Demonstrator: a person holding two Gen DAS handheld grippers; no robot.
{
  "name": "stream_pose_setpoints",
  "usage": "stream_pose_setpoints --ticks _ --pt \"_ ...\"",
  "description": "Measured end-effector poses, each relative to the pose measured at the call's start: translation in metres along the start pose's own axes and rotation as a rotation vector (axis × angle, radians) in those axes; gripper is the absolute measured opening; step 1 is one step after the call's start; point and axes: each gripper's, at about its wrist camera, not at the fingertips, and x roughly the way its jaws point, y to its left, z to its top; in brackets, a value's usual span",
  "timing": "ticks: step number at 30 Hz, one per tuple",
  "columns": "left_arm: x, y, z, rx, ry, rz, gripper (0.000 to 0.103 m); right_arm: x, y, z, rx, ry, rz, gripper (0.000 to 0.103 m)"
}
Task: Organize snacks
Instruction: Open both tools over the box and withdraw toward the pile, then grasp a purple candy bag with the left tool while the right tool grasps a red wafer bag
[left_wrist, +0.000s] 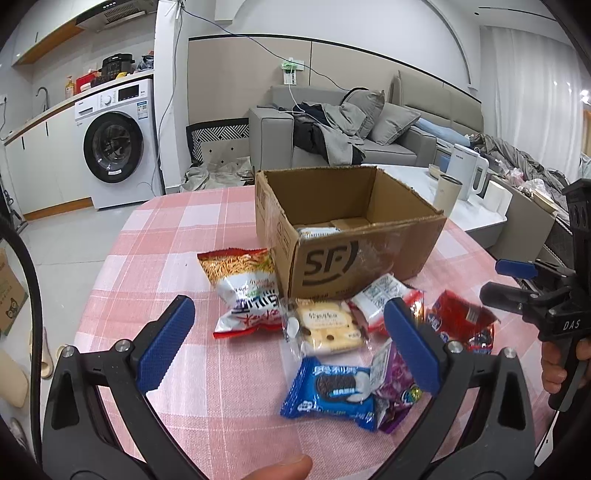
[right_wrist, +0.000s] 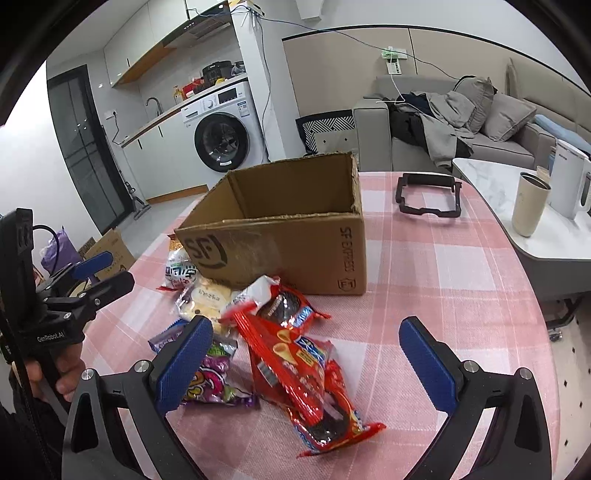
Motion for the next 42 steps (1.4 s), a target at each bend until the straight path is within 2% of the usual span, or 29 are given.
stream_pose_setpoints --ticks 4,9,21,28,42 --pt "0.002 -0.004 -0.003 0.012 0.007 0.003 0.102 -0.001 -0.003 -0.007 0.01 -0.01 -0.005 0.103" --pt "0.007 -0.008 -0.004 0.02 0.021 0.0 0.102 0.003 0.001 -0.011 -0.018 0.02 -0.004 0.103" --pt "0.026 -0.025 -0.018 0.069 0.086 -0.042 0.102 0.024 0.009 -0.024 -0.03 0.111 0.084 0.102" --pt "0.038 -0.035 -0.026 0.095 0.135 -0.078 0.102 0.031 0.009 -0.027 -0.022 0.128 0.095 0.089" --pt "0.051 -0.048 -0.037 0.111 0.177 -0.17 0.099 0.04 -0.002 -0.031 0.029 0.145 0.089 0.081"
